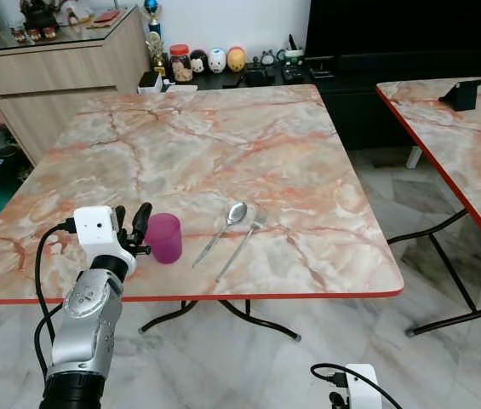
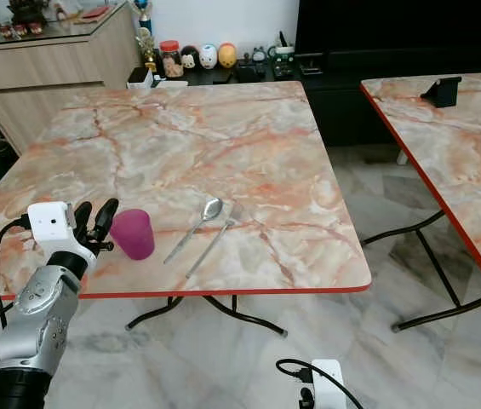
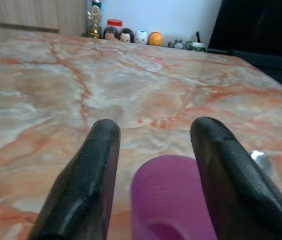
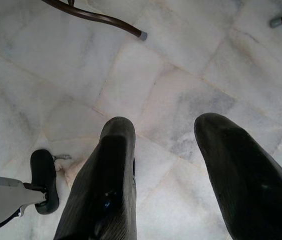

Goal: Setting the table

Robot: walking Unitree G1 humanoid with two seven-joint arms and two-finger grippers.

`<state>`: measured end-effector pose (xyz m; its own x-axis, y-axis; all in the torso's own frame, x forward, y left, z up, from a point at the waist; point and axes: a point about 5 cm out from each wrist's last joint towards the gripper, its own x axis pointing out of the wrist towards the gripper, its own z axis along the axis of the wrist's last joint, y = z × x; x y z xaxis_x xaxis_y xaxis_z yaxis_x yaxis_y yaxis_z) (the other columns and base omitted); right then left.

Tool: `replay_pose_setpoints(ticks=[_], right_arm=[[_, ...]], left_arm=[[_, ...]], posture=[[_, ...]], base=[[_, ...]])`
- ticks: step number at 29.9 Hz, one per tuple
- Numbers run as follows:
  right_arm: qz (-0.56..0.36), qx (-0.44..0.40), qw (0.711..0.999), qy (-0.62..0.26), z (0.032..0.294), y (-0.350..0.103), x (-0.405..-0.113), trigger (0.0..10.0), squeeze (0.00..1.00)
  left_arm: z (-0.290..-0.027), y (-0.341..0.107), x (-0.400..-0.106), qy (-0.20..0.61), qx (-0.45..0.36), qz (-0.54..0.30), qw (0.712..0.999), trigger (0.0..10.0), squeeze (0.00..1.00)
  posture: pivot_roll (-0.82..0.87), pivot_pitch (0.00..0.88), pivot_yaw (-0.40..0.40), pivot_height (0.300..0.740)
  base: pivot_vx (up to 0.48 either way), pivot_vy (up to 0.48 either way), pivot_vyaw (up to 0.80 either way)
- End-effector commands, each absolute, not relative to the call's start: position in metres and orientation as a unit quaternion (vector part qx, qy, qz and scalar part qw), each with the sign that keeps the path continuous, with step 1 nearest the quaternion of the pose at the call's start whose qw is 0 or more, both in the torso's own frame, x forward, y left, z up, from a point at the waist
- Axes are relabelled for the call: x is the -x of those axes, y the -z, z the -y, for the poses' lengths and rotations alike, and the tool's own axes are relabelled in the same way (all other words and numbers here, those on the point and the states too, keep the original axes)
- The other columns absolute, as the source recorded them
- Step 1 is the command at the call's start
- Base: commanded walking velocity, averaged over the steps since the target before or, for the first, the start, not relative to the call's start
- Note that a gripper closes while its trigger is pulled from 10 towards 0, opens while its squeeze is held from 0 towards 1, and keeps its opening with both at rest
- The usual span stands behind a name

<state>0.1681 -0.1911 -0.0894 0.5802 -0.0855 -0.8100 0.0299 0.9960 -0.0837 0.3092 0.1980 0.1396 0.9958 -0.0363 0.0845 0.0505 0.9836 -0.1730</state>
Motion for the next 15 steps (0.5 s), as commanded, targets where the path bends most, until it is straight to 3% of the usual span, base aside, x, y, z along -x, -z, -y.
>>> replay_pose_setpoints(ticks=[1, 13, 15], right_arm=[[-0.46, 0.031, 0.887, 0.027, 0.188, 0.091, -0.165, 10.0, 0.0], [-0.463, 0.035, 0.885, 0.028, 0.189, 0.091, -0.165, 10.0, 0.0], [-0.463, 0.035, 0.885, 0.029, 0.19, 0.091, -0.165, 10.0, 0.0]], left_arm=[[-0.202, -0.152, -0.312, 0.019, 0.085, 0.047, 0.995, 10.0, 1.0], [-0.207, -0.172, -0.325, -0.001, 0.079, -0.009, 0.997, 10.0, 1.0], [-0.206, -0.17, -0.325, 0.015, 0.093, -0.033, 0.995, 10.0, 0.09]], posture=[[-0.05, 0.0, 0.052, 0.74], [-0.05, 0.0, 0.058, 0.74], [-0.04, 0.0, 0.06, 0.74]], base=[[0.0, 0.0, 0.0], [0.0, 0.0, 0.0], [0.0, 0.0, 0.0]])
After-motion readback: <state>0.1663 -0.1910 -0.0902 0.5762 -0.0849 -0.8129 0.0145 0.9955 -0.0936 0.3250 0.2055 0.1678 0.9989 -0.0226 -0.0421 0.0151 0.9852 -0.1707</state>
